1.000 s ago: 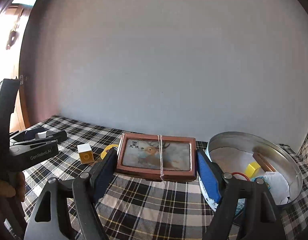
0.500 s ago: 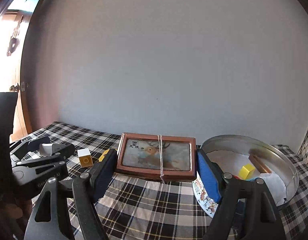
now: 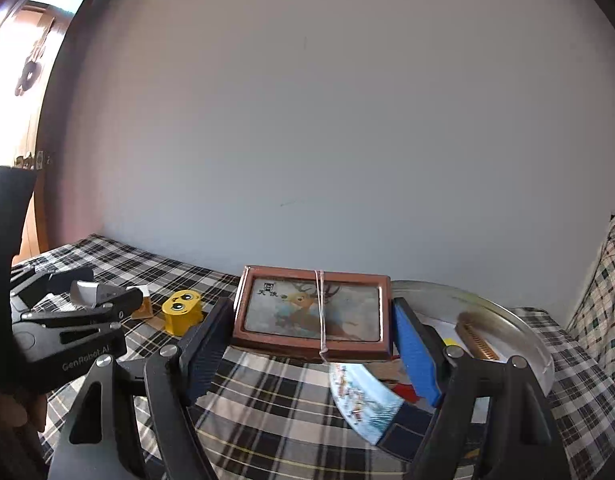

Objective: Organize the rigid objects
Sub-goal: 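Lift the white block and picture frame and carry both toward the tin, then hold the white block and picture frame above the tin opening with both tools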

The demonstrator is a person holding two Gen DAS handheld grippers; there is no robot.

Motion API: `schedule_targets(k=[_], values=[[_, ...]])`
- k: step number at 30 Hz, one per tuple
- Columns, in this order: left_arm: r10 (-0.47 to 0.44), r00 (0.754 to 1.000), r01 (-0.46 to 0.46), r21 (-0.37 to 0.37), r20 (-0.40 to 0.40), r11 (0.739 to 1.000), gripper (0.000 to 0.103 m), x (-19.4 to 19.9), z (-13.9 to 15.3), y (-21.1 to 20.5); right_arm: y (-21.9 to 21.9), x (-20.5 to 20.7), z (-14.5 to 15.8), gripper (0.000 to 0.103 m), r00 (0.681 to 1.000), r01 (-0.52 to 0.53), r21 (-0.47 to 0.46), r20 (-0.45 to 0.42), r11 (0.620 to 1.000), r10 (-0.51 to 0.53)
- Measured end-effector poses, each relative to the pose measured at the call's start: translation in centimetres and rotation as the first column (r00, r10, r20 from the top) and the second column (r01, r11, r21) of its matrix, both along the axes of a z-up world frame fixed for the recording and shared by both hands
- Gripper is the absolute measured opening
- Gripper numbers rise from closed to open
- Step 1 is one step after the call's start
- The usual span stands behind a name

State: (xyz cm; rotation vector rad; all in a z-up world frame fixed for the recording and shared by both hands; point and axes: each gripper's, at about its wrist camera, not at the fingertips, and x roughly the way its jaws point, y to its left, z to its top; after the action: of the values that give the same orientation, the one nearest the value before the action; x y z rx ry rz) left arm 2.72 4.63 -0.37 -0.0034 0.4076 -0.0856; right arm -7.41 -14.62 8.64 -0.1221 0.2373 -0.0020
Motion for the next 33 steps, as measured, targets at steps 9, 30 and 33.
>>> schedule_targets(k=[9, 30, 33], values=[[-0.022, 1.000, 0.022, -0.007, 0.000, 1.000, 0.065, -0.2, 0.1, -2.3, -2.0, -0.6, 0.7, 0.080, 0.999, 0.023, 0.016, 0.022, 1.000, -0.024], [-0.103, 0.994, 0.104, -0.014, 0.029, 0.995, 0.065, -0.4, 1.7, -8.9, -8.0, -0.8, 1.6, 0.080, 0.990, 0.123, 0.034, 0.070, 0.992, -0.125], [-0.110, 0.993, 0.111, -0.014, 0.034, 0.994, 0.065, -0.3, 1.9, -9.5, -8.8, -0.8, 1.8, 0.080, 0.987, 0.140, 0.037, 0.076, 0.989, -0.143]])
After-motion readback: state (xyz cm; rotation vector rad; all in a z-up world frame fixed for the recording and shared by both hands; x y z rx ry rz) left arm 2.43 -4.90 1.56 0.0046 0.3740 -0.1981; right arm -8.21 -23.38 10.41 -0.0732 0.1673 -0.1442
